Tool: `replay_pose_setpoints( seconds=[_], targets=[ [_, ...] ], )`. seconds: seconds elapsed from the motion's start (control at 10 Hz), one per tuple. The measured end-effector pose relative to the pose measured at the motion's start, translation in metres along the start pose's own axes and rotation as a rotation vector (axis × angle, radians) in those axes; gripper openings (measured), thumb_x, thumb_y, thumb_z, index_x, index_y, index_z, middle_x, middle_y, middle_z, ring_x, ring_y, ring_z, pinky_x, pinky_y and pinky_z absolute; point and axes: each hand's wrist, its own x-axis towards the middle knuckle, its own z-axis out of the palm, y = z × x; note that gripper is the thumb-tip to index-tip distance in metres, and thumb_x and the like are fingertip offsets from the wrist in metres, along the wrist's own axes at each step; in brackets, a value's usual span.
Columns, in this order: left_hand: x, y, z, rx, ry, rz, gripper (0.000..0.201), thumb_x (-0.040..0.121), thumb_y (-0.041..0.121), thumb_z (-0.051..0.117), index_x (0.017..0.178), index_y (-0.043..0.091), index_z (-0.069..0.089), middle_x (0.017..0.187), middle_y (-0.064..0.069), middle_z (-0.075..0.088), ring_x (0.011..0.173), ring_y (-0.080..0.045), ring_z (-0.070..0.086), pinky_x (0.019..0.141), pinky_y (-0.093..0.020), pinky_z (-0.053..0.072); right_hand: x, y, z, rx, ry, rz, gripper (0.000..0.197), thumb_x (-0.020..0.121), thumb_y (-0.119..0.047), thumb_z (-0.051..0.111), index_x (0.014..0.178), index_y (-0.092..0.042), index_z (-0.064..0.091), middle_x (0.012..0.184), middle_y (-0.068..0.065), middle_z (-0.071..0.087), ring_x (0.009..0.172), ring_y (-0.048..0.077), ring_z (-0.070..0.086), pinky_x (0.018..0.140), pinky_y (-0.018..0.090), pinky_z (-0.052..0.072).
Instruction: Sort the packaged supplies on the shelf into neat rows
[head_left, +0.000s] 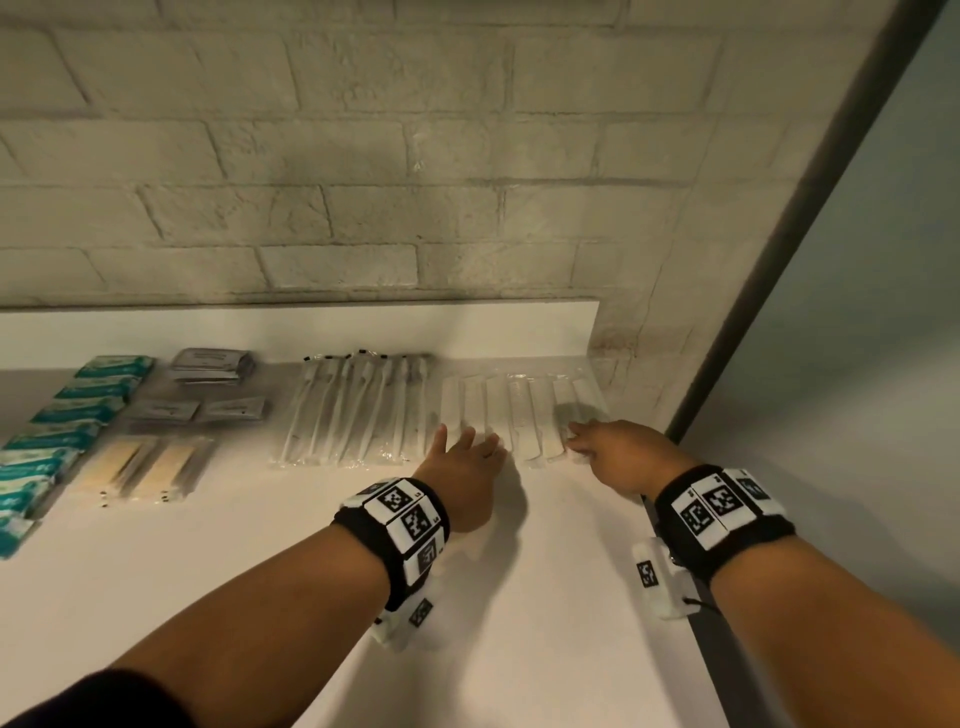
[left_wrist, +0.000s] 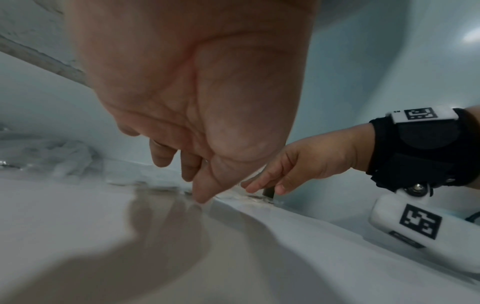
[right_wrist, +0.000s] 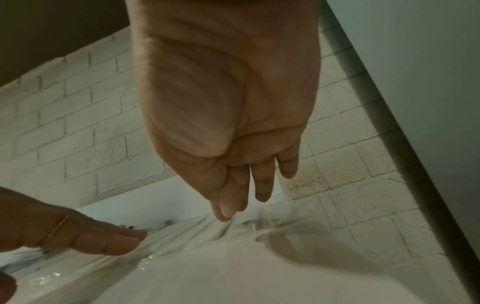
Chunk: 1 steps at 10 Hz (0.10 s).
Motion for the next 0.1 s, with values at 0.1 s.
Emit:
replay_pose_setpoints(
  seconds=[0.1],
  targets=[
    [-0.0152, 0.0044, -0.0005, -0.085, 0.088, 0.009, 0.07, 0.088, 0.01, 0.04, 0.153, 0.016, 0.014, 0.16, -0.003, 0.009, 0.148, -0.027, 0.001, 0.117, -0.052, -0.003, -0.0209, -0.011, 0.0016, 0.142, 0.084, -0.005, 0.05, 0.096, -0.013, 0.042, 0.144, -0.029, 0.042, 0.158, -0.006, 0.024, 0.143, 0.016, 0.028, 0.115, 0.029, 0.022]
  ],
)
